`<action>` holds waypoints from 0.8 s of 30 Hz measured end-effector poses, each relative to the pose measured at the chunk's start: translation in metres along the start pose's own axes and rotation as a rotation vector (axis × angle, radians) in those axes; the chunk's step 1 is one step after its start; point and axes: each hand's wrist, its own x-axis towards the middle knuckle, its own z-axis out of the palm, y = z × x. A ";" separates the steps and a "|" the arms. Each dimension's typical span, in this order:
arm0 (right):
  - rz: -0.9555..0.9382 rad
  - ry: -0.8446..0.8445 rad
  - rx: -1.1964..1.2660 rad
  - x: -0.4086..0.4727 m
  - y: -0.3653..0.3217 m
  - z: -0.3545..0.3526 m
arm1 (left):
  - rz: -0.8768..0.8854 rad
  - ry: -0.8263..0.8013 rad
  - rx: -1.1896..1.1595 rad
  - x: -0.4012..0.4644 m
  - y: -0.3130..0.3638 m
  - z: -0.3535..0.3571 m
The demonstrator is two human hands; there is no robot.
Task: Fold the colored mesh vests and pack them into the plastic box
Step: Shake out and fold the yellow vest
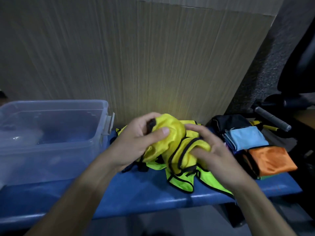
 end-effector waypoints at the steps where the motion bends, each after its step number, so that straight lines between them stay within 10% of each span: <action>1: -0.009 -0.055 -0.010 -0.002 -0.001 0.012 | 0.028 -0.033 0.052 -0.001 0.001 0.003; 8: -0.005 0.114 0.223 0.003 -0.007 0.033 | 0.101 -0.010 0.123 -0.004 0.015 0.006; 13: -0.013 0.244 0.572 0.015 -0.025 0.012 | -0.026 -0.179 0.673 -0.008 -0.015 -0.026; 16: -0.045 0.212 0.732 0.019 -0.035 0.008 | 0.100 0.019 1.248 -0.008 -0.060 -0.027; 24: -0.112 0.220 1.117 0.036 -0.027 -0.032 | -0.132 0.320 0.839 -0.007 -0.063 -0.042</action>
